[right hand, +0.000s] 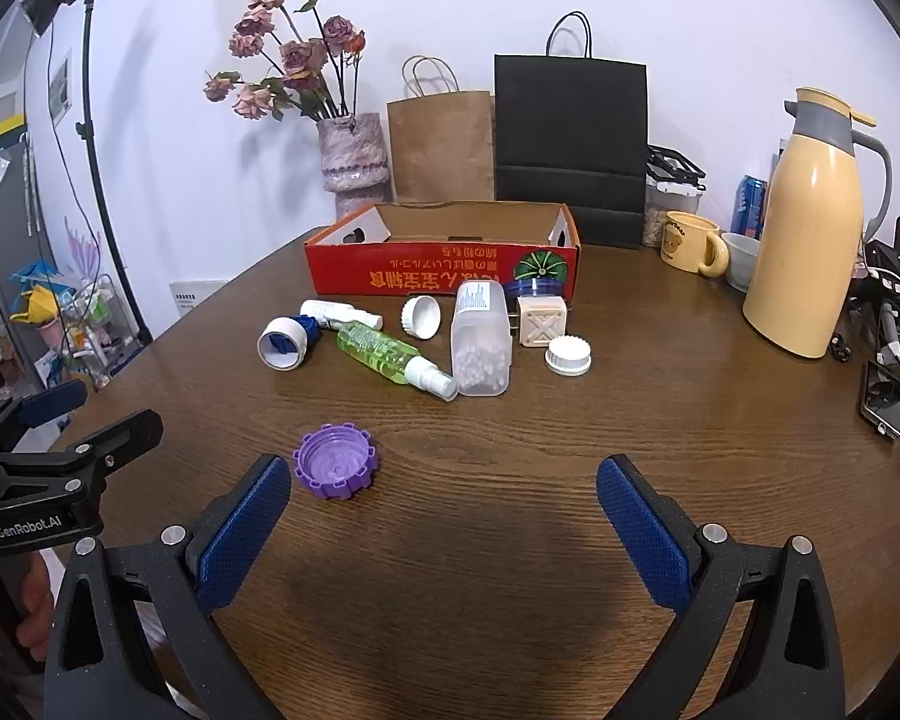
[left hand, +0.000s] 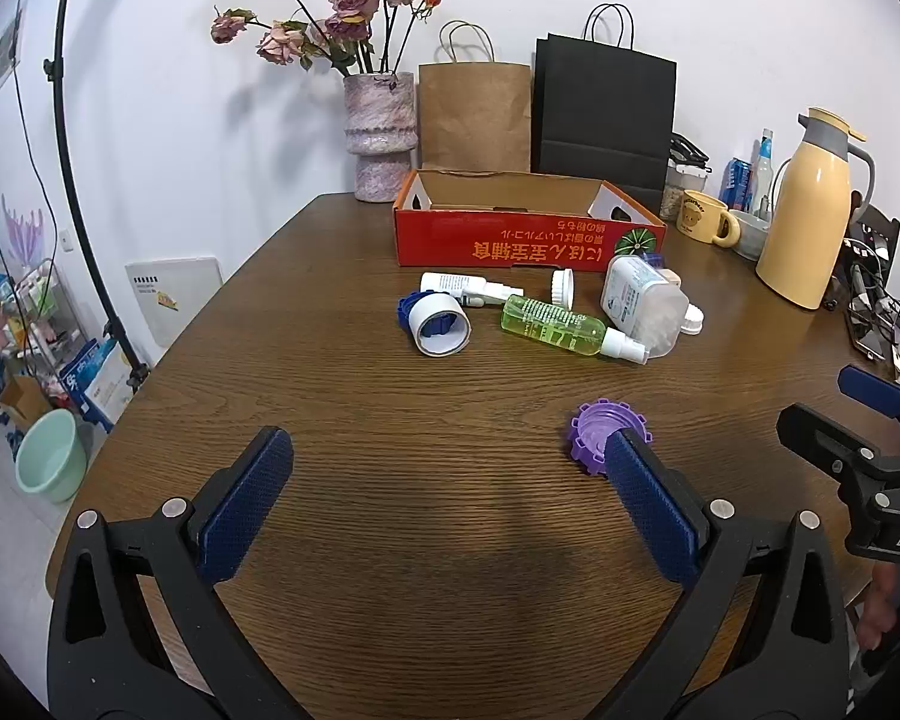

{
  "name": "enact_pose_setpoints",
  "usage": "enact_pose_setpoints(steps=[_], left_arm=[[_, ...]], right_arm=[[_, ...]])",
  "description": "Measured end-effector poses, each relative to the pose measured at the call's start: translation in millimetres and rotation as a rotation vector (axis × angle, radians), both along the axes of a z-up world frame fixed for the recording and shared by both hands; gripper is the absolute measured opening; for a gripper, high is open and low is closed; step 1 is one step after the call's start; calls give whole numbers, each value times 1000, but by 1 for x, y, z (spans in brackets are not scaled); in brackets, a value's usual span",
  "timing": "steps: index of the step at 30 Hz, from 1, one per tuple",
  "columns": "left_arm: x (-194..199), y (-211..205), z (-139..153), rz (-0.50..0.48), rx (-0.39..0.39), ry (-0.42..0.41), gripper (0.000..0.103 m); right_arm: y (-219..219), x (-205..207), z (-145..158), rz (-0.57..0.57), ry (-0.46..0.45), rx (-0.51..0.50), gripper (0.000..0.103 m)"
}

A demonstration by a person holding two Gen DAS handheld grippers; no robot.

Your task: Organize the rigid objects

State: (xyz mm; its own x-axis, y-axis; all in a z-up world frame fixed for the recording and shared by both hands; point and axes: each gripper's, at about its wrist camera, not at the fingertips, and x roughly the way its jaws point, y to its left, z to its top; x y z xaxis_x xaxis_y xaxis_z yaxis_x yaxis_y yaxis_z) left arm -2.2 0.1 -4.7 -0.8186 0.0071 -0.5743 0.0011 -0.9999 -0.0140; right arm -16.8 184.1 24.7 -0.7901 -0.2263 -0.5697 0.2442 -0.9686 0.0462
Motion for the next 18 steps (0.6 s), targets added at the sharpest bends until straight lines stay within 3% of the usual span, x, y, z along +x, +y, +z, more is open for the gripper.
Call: enact_pose_setpoints(steps=[18], left_arm=[[0, 0, 1, 0, 2, 1, 103]], right_arm=[[0, 0, 1, 1, 1, 0, 103]])
